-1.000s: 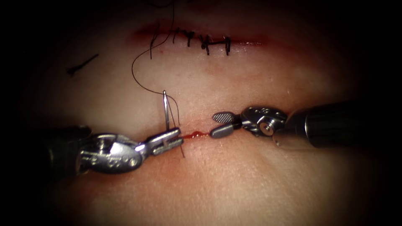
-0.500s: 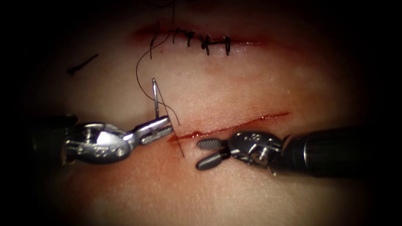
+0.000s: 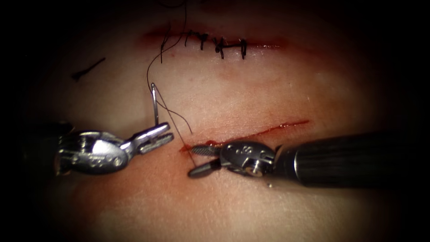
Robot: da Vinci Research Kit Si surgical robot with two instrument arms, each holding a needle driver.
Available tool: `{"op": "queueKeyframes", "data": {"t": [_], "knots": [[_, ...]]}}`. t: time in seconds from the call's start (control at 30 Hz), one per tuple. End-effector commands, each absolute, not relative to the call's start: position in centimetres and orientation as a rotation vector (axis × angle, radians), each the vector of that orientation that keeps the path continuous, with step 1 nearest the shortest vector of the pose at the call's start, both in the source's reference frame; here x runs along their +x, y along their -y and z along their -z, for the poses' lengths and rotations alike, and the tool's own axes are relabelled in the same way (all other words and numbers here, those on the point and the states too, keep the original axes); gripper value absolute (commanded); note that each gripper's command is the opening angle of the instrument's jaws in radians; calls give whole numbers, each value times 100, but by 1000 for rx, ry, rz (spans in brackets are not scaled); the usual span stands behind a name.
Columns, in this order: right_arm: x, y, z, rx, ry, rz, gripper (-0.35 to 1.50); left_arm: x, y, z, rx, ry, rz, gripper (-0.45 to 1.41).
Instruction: Wound Closure
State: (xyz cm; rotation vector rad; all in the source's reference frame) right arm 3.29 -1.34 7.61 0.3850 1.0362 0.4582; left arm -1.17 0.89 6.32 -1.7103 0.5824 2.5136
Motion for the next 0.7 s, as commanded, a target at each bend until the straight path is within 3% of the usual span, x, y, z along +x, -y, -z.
{"op": "queueKeyframes", "data": {"t": [0.03,0.07,0.1,0.13,0.43,0.7], "knots": [[337,144,-769,391,-1029,-452,93,-123,-87,-638,-1712,-581,-2513,-45],[338,146,-771,403,-1032,-434,73,-123,-87,-638,-1712,-581,-2513,-45],[339,148,-773,411,-1037,-410,34,-122,-87,-638,-1712,-580,-2513,-45],[337,154,-778,426,-1037,-374,-35,-122,-86,-638,-1711,-581,-2514,-45],[300,198,-715,422,-955,-331,-35,-120,-68,-647,-1704,-604,-2525,-45],[306,249,-649,449,-981,-316,-35,-112,-27,-663,-1693,-642,-2545,-45]]}}
